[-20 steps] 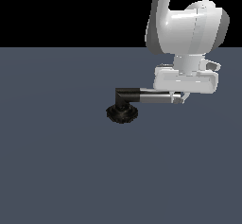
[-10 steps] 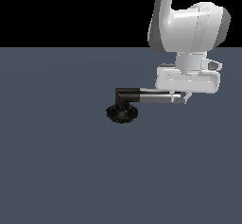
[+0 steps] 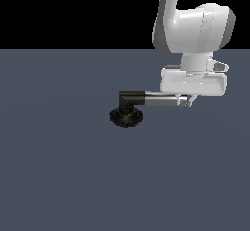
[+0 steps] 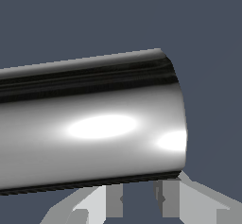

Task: Turn on the faucet by rotating a designated handle.

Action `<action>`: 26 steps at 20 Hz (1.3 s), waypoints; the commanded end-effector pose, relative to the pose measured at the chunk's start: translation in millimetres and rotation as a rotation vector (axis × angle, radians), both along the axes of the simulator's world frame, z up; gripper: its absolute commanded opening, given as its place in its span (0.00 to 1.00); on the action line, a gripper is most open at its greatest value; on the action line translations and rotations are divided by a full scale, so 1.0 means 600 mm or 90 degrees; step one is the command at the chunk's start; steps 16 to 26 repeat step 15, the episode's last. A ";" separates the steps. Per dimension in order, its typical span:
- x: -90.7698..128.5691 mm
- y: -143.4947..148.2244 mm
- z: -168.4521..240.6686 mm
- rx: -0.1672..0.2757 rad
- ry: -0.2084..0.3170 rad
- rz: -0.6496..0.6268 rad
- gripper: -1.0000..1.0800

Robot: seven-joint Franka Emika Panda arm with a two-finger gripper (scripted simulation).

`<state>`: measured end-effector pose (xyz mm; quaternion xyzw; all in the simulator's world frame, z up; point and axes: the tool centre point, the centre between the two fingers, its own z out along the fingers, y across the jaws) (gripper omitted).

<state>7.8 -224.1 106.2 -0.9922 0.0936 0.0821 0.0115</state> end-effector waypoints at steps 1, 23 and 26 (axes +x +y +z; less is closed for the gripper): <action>0.167 0.024 -0.008 -0.022 -0.104 0.023 0.00; 0.213 0.019 -0.009 -0.023 -0.103 0.022 0.00; 0.213 0.019 -0.009 -0.023 -0.103 0.022 0.00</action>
